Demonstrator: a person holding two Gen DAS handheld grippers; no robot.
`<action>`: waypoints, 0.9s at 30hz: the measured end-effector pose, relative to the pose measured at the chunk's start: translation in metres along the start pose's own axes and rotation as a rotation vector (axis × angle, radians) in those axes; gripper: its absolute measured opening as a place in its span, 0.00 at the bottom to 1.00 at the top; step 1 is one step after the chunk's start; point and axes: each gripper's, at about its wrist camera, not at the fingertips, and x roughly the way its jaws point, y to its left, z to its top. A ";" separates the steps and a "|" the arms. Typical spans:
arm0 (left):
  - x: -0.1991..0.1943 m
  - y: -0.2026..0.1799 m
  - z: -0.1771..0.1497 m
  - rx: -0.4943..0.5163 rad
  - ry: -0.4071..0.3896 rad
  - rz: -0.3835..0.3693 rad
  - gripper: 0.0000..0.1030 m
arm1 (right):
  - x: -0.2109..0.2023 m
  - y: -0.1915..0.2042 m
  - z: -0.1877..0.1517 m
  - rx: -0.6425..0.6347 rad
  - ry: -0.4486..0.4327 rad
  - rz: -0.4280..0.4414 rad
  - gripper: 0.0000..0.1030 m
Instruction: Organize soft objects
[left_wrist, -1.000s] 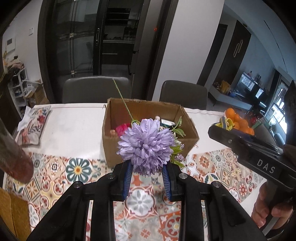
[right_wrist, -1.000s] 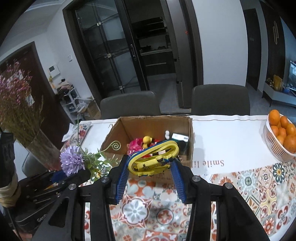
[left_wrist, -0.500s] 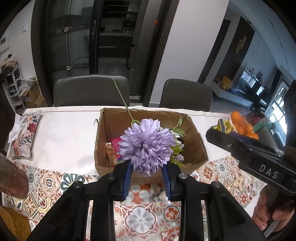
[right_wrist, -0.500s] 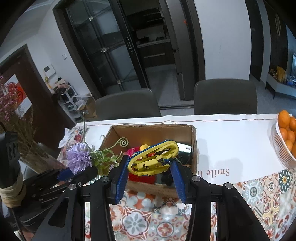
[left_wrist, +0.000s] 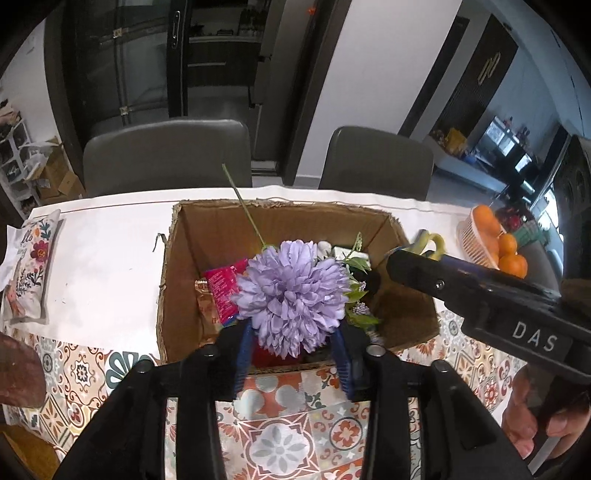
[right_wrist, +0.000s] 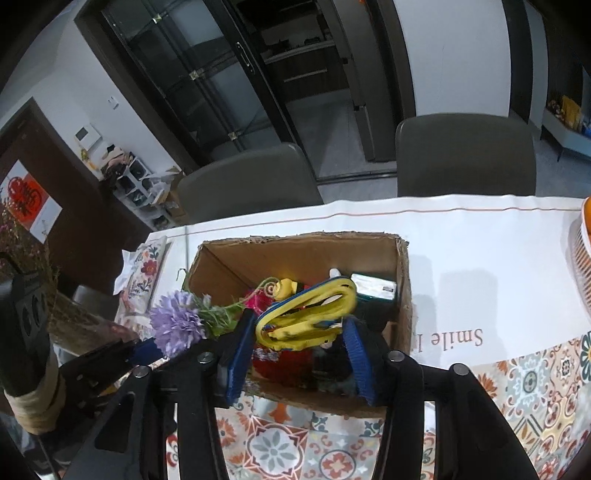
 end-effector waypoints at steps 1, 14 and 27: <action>0.002 0.001 0.000 0.000 0.004 0.001 0.44 | 0.003 0.000 0.000 0.002 0.010 -0.001 0.52; -0.008 0.010 -0.006 0.006 0.007 0.066 0.51 | -0.004 0.006 -0.011 -0.024 0.004 -0.066 0.59; -0.088 0.012 -0.056 0.005 -0.094 0.135 0.55 | -0.072 0.042 -0.070 -0.085 -0.118 -0.178 0.59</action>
